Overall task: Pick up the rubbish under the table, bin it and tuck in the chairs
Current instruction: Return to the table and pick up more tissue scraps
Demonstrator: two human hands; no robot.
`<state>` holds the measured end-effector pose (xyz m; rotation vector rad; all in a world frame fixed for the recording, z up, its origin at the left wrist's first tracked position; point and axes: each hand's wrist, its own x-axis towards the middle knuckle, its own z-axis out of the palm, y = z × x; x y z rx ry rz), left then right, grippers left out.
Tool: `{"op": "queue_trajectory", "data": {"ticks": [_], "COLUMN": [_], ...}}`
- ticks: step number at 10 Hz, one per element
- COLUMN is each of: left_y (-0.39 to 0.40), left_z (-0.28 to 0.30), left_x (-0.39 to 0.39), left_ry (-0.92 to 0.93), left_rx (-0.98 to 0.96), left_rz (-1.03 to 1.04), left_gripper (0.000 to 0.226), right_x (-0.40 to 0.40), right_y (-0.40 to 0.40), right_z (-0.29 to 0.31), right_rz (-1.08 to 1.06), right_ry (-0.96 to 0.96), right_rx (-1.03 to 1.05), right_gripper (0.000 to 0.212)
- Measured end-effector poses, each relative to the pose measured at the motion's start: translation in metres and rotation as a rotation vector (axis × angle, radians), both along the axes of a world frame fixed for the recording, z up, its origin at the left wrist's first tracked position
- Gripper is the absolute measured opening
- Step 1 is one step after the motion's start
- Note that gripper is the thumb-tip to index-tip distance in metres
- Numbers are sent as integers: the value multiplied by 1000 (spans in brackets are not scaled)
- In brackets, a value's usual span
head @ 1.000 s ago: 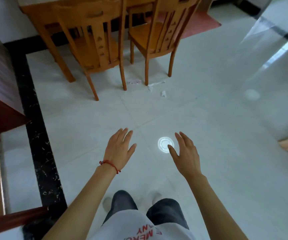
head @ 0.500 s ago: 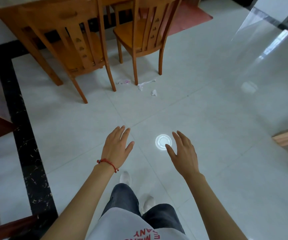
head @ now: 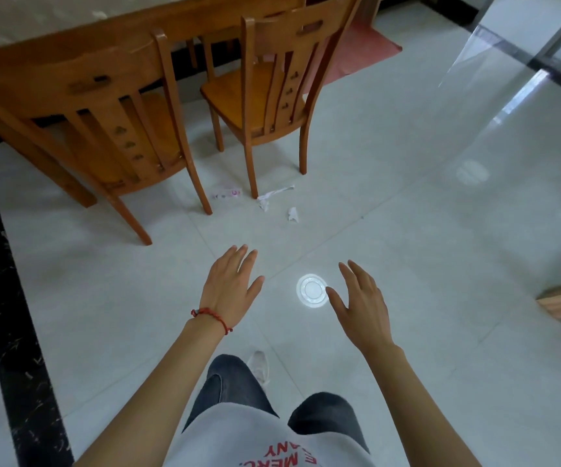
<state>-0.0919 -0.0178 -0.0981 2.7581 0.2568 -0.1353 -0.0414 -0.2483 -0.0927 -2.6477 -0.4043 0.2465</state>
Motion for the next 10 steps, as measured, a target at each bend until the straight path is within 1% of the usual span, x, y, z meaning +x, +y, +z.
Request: {"op": "queue_trajectory", "data": {"ticks": [3,5,7,9,10], "left_y": [27,28,21,24,32], "left_z": [-3,-18,-19,-33,-44], "left_x": [121,218,306,371,394], "left_ry": [23,32,68,99,98], "left_rx": [25,32,22,2,-42], "left_rz": [-16,36,106,160,187], "left_gripper": [55,55,55,57,56], "right_x": [113,229,338,412,435], "right_y": [25,34,39,44,51], "right_z": [-4,-16,-12,-29,-45], "right_rz": [-22,37,130,159,152], "right_ry": [32,29,42,110,139], "right_rx": [2,7,-5,-33,-30], "right_gripper": [53,53,53,53,53]}}
